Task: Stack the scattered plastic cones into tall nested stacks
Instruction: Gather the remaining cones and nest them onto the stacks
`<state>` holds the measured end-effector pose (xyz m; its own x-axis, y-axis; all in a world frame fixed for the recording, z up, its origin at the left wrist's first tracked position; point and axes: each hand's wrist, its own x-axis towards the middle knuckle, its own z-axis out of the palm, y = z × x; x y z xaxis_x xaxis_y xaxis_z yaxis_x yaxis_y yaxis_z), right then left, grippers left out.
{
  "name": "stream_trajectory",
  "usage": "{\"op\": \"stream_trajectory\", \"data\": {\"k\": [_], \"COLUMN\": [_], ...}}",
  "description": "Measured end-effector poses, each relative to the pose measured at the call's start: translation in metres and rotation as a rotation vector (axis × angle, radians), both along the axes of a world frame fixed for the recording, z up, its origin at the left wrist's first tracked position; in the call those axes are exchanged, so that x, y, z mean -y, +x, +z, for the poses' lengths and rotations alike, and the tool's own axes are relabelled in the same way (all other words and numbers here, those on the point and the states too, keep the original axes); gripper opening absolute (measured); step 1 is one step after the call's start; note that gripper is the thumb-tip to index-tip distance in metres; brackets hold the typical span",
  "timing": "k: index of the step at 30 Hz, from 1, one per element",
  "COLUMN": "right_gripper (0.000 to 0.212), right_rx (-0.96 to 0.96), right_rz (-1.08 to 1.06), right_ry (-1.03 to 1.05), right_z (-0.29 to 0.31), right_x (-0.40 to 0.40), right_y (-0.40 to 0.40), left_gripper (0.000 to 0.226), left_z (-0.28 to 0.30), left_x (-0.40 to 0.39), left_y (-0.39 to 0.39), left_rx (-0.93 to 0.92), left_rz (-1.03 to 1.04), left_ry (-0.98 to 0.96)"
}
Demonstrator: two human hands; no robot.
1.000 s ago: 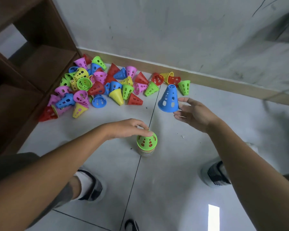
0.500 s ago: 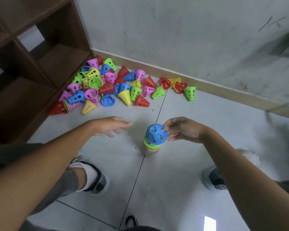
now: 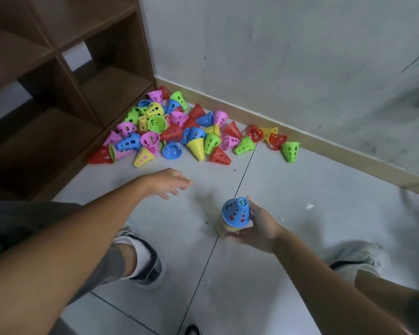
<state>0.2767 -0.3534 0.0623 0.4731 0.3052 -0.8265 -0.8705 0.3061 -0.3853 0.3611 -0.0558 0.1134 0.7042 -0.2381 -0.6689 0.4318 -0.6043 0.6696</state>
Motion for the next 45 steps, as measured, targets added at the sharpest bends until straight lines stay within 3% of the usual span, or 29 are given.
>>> {"op": "stream_trajectory", "data": {"k": [7, 12, 24, 30, 32, 34, 37, 42, 45], "right_gripper": [0.076, 0.071, 0.063, 0.092, 0.085, 0.064, 0.029, 0.03, 0.034], "right_rx": [0.022, -0.019, 0.022, 0.069, 0.126, 0.239, 0.574, 0.921, 0.907], "right_rz": [-0.135, -0.166, 0.01, 0.425, 0.507, 0.551, 0.528, 0.522, 0.672], "right_ry": [-0.119, -0.114, -0.066, -0.295, -0.401, -0.531, -0.825, -1.171, -1.233], "right_z": [-0.001, -0.008, -0.015, 0.007, 0.013, 0.014, 0.002, -0.029, -0.047], "right_x": [-0.029, -0.054, -0.094, -0.076, -0.069, -0.064, -0.057, -0.039, -0.033], "right_y": [0.02, 0.051, 0.132, 0.17, 0.185, 0.201, 0.226, 0.264, 0.28], "left_gripper": [0.033, 0.023, 0.002, 0.035, 0.04, 0.041, 0.042, 0.03, 0.026], "left_z": [-0.008, -0.034, -0.079, -0.075, -0.071, -0.069, -0.068, -0.076, -0.08], "left_x": [-0.027, -0.049, -0.042, -0.031, -0.025, -0.02, -0.009, 0.009, 0.018], "left_y": [0.009, 0.022, 0.066, 0.104, 0.12, 0.137, 0.158, 0.183, 0.191], "left_rx": [0.075, 0.295, 0.548, 0.452, 0.441, 0.457, 0.546, 0.614, 0.608], "left_rz": [0.167, 0.258, 0.125, 0.108, 0.11, 0.101, 0.064, -0.003, -0.082], "left_ry": [0.0, 0.111, 0.336, 0.312, 0.287, 0.254, 0.281, 0.246, 0.231]}}
